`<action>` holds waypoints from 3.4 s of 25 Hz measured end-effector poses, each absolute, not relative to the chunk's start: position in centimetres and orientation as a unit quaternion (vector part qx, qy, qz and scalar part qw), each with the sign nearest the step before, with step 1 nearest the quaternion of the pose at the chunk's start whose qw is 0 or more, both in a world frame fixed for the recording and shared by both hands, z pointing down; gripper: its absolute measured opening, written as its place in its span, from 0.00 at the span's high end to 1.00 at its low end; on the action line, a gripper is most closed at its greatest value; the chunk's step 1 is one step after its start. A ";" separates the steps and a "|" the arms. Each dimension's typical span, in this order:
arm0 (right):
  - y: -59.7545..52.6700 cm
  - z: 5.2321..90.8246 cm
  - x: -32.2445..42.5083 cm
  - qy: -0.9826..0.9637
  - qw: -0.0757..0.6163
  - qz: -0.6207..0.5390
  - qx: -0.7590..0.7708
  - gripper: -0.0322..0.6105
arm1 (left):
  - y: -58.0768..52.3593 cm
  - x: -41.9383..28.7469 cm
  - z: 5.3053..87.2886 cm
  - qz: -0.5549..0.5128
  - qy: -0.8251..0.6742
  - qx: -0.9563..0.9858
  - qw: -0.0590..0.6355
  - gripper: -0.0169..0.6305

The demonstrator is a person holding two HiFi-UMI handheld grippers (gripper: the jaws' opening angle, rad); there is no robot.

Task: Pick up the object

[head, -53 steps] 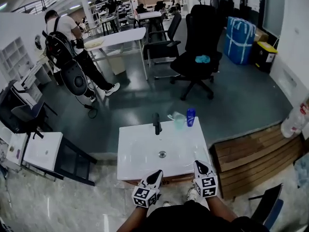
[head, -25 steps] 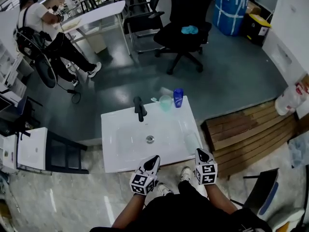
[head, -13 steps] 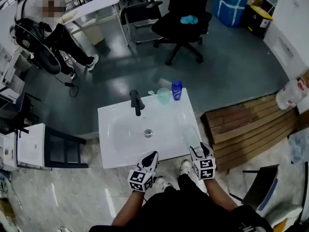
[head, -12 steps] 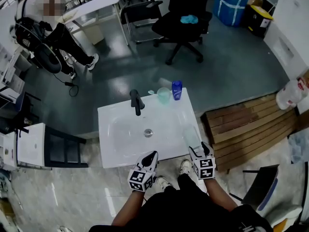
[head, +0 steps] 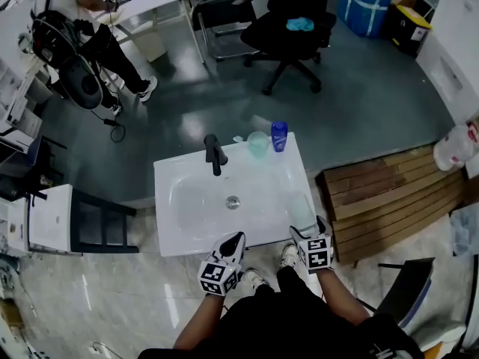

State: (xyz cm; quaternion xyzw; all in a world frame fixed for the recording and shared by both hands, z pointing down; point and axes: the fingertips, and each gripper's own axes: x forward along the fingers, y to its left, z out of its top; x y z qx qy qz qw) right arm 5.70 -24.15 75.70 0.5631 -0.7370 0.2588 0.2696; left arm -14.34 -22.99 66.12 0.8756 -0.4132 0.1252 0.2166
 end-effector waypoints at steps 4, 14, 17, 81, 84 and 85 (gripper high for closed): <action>-24.8 77.0 5.7 -0.733 0.283 0.259 0.562 0.33 | -23.2 -14.9 66.1 0.125 -0.421 0.872 0.218 0.94; -25.6 78.1 5.8 -0.730 0.306 0.249 0.558 0.33 | -23.4 -15.4 65.9 0.124 -0.428 0.868 0.220 0.94; -25.5 78.1 5.7 -0.730 0.310 0.249 0.556 0.33 | -23.4 -15.4 65.9 0.124 -0.428 0.868 0.220 0.94; -33.2 54.4 5.5 -0.773 0.125 0.033 0.622 0.34 | -29.4 -12.3 57.9 0.060 -0.431 0.891 0.127 0.94; -33.2 54.2 5.8 -0.771 0.126 0.033 0.623 0.34 | -29.4 -12.0 57.9 0.060 -0.429 0.892 0.126 0.94; -33.2 54.2 5.9 -0.770 0.125 0.032 0.624 0.34 | -29.3 -11.9 57.9 0.061 -0.428 0.893 0.127 0.94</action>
